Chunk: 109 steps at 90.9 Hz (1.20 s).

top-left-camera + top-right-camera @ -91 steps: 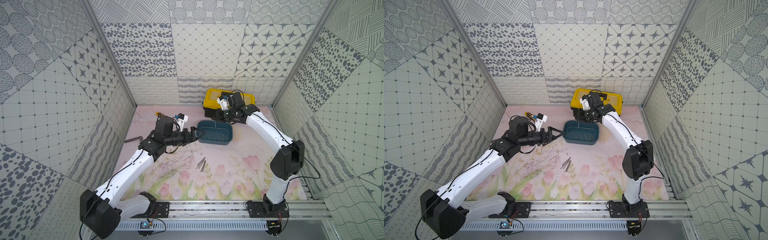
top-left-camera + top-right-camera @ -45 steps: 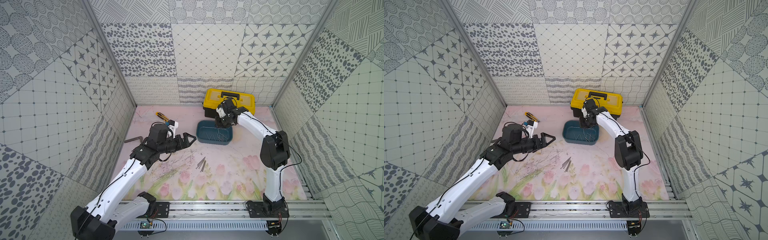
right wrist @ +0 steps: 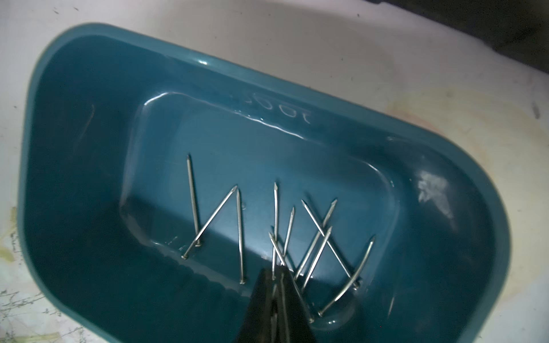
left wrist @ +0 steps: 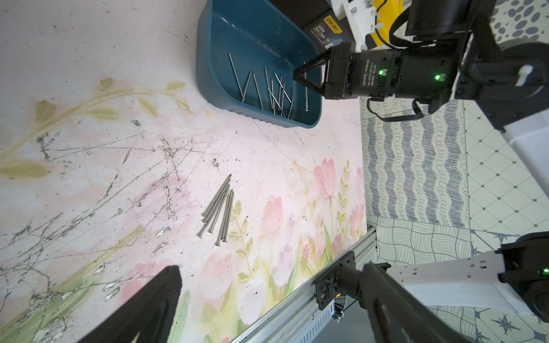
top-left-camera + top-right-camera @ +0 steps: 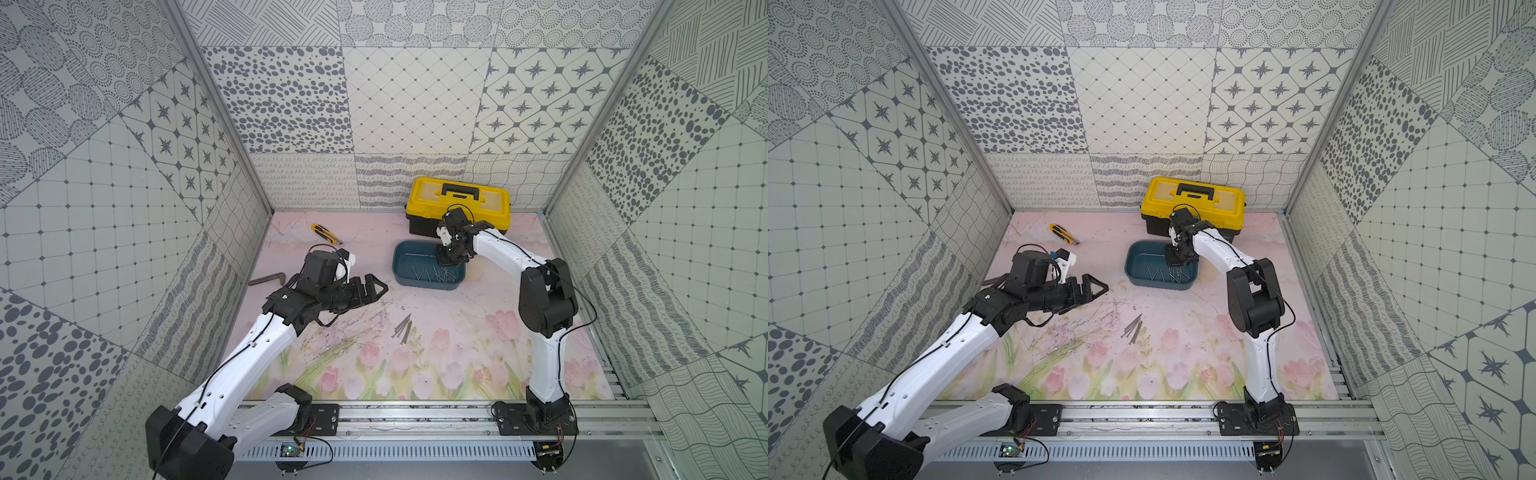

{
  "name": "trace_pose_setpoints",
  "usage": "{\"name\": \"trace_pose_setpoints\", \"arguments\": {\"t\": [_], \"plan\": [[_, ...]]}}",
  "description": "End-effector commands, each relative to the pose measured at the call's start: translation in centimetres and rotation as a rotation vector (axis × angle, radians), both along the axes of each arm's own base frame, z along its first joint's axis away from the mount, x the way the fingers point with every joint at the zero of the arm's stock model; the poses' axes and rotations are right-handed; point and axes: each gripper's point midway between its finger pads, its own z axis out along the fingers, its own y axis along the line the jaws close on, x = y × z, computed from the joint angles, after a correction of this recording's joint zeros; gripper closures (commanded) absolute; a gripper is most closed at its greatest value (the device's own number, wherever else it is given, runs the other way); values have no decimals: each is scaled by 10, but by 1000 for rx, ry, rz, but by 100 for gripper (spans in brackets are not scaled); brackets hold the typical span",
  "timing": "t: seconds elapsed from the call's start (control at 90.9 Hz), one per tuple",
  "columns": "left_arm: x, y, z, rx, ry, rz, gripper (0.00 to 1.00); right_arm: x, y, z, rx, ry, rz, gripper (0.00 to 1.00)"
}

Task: Put the nails on the desktop into the storage box
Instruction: Place the nail in the storage box.

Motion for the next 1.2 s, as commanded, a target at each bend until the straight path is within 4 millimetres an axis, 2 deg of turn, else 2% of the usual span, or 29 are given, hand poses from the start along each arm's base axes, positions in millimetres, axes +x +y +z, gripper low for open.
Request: {"name": "trace_pose_setpoints", "arguments": {"t": [0.0,0.275,0.44,0.638,0.726,0.781,0.869,0.957,1.056,1.134,1.189], "plan": [[-8,0,-12,37,55,-53,0,7,-7,-11,-30,-13,1,100],[-8,4,-26,76,82,-47,0,2,-12,-29,-54,18,4,94],[-15,6,-44,113,169,-66,0,-3,-19,-36,-61,39,1,90],[-20,4,-57,143,216,-88,1,-7,-21,-33,-56,40,1,74],[-21,-1,-61,162,225,-109,1,-7,-21,-24,-47,23,-2,68],[-22,-5,-63,190,225,-130,2,-7,-19,-13,-29,4,-1,66],[-25,-12,-70,272,224,-182,4,-7,-12,20,33,-47,5,65],[-27,-20,-78,331,223,-232,5,-9,-5,64,105,-125,5,63],[-27,-28,-85,345,226,-267,6,-20,-2,124,185,-247,-2,58],[-26,-33,-89,371,226,-289,7,-32,-8,159,233,-316,-27,46],[-26,-36,-92,401,219,-307,8,-43,-14,174,258,-346,-49,26]]}}
